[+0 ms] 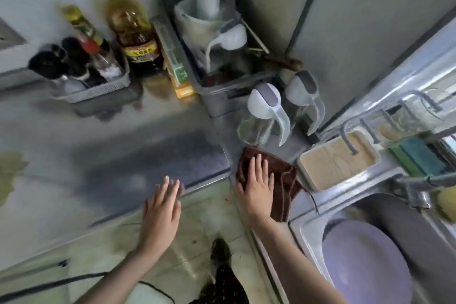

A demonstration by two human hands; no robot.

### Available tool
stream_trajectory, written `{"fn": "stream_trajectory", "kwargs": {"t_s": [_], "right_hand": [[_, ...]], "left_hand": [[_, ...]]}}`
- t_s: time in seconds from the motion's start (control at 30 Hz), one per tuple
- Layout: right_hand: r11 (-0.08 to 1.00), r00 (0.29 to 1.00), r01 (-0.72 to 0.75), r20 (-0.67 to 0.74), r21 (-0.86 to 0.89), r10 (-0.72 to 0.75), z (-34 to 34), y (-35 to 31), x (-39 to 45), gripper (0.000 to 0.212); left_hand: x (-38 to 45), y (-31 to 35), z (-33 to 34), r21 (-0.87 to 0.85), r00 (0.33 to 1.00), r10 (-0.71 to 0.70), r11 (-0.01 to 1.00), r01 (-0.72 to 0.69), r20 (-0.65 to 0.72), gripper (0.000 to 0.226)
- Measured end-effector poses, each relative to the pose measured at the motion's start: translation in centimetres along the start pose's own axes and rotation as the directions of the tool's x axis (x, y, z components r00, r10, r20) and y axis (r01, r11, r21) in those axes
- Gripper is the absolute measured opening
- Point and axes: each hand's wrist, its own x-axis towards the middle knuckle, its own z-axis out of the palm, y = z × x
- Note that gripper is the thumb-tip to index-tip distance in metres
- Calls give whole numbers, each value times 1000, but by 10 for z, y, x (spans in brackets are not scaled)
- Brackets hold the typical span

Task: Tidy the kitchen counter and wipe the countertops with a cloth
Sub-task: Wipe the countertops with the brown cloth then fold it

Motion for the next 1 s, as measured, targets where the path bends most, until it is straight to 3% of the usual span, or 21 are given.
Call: {"fn": "stream_trajectory", "kwargs": {"t_s": [0.13,0.3,0.4,0.47,0.57,0.63,0.67,0.73,0.8,0.9,1.0], "right_hand": [[980,995,67,-90,189,-50,16,-37,16,53],[937,997,70,-44,343,-59,33,-83,27,50],[918,959,232,84,323,-272,46,-113,14,53],[855,850,408,209,320,-484,55,-138,-1,54],[681,585,718,406,143,-702,65,-151,-6,66],[559,515,829,414,-18,-751,66,-140,12,73],[539,529,837,387,-94,-755,64,-133,24,73],[601,637,769,356,-219,-684,56,-127,53,73],[718,770,632,339,-291,-541,52,-132,79,74],[876,928,368,191,-313,-321,55,-152,98,77],[951,986,163,77,-262,-148,72,-179,88,80]], "left_hand": [[-3,-22,-17,-39,987,-108,994,104,-116,46],[-11,-50,-26,-87,967,-220,974,210,-127,47],[-15,-65,-27,-107,957,-266,961,254,-118,49],[-16,-73,-27,-112,951,-282,957,269,-129,51],[-13,-84,-31,-123,940,-304,950,287,-156,55],[-11,-97,-33,-126,932,-327,943,309,-158,58],[-10,-106,-34,-111,930,-332,942,317,-159,61],[-6,-125,-38,-61,929,-337,941,332,-152,69],[3,-145,-43,-9,929,-349,937,350,-123,77],[14,-167,-49,75,936,-339,935,346,-91,89],[19,-175,-45,73,942,-332,939,335,-50,96]]}}
